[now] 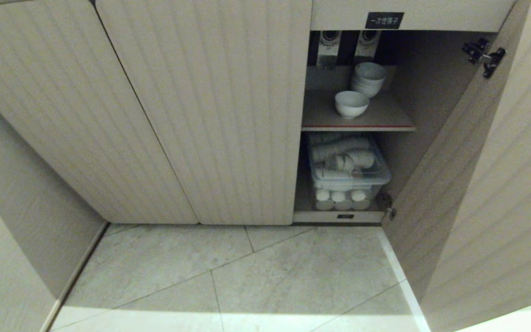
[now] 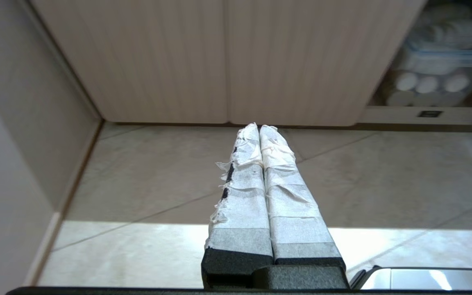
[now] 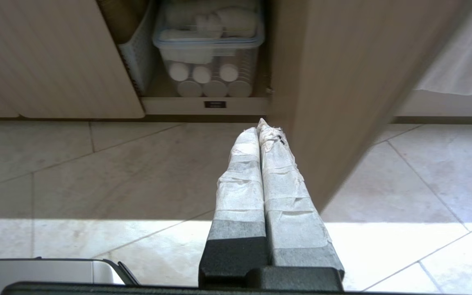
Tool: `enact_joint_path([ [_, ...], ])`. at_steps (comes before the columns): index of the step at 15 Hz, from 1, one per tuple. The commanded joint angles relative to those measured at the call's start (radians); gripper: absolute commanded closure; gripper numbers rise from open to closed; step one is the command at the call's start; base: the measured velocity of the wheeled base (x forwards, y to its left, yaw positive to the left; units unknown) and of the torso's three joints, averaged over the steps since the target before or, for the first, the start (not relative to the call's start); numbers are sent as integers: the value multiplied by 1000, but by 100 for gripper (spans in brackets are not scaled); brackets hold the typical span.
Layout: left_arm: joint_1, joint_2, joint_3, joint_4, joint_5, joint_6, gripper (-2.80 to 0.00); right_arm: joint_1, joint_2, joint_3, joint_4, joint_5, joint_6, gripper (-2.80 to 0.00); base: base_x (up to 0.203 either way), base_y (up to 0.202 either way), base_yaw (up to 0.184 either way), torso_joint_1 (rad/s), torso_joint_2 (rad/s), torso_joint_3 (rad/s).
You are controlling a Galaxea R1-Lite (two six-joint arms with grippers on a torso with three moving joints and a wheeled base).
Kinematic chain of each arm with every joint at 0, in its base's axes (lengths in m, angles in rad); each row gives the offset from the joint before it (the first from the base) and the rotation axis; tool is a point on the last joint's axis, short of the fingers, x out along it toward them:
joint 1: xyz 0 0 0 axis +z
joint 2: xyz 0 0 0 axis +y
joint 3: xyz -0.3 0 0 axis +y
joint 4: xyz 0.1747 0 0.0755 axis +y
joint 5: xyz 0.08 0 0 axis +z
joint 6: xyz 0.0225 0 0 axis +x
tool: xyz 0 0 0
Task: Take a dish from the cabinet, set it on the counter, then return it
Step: Close the cabinet door
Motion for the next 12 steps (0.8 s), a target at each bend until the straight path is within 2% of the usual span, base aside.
enact_joint_path([
  [1, 0, 0, 0, -1, 0, -1, 0, 0, 1, 0, 0, 0, 0, 0, 0, -197, 0, 1, 1, 1],
  [7, 0, 0, 0, -1, 0, -1, 0, 0, 1, 0, 0, 0, 0, 0, 0, -181, -1, 2, 3, 4],
  [12, 0, 0, 0, 0, 0, -1, 0, -1, 1, 0, 0, 0, 0, 0, 0, -14, 0, 0, 0, 0],
])
